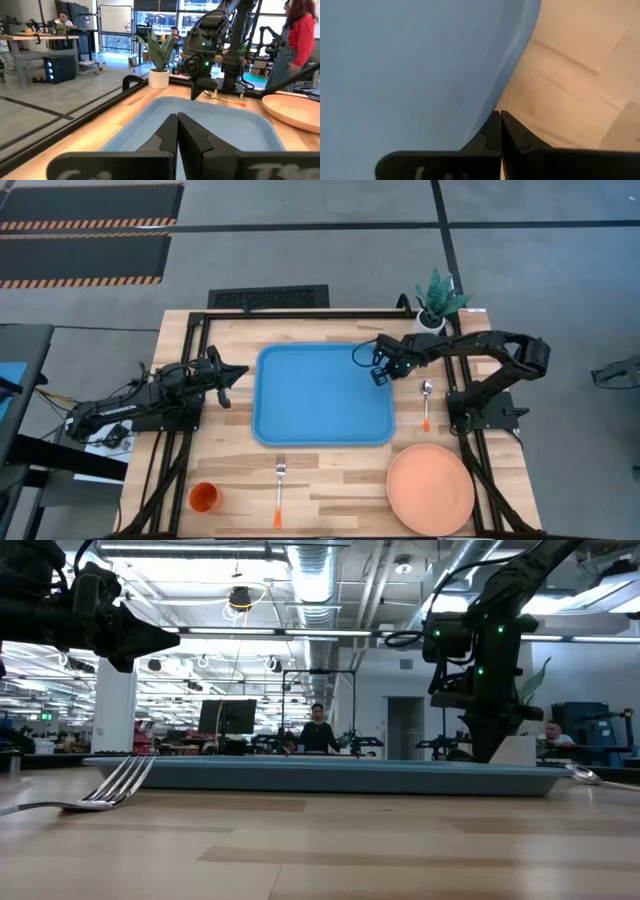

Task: Pick and place plate/cup/fork/spoon on tray
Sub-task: Move the blue tray to the center of the table, then put the orange cup on the blue tray

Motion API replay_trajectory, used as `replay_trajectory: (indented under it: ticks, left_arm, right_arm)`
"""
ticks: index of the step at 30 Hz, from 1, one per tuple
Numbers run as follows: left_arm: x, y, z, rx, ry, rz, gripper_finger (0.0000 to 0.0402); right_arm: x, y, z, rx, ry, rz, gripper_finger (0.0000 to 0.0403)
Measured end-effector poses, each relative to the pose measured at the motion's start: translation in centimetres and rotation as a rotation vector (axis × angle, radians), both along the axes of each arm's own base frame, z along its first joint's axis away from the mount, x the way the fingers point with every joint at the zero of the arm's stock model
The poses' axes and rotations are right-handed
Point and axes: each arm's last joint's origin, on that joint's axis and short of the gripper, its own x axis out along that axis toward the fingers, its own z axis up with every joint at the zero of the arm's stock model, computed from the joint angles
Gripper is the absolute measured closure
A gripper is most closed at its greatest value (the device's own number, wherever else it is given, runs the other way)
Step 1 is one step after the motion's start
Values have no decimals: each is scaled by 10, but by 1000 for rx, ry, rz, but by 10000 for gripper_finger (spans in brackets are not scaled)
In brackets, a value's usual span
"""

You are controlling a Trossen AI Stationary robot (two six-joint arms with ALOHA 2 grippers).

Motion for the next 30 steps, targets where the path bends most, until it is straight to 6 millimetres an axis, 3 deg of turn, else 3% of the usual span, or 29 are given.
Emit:
replay_trajectory:
  ticks: [14,23,25,30]
  left_arm:
    - [0,0,0,0,0,0,401]
    - [0,0,0,0,0,0,401]
    - [0,0,0,0,0,0,401]
    - [0,0,0,-3,-4,0,401]
  right_arm:
    - [4,15,2,31,-6,58,394]
    - [-11,26,22,49,-4,113,394]
    - [-13,26,28,12,-51,184,395]
    - [-6,29,27,-116,-355,442,399]
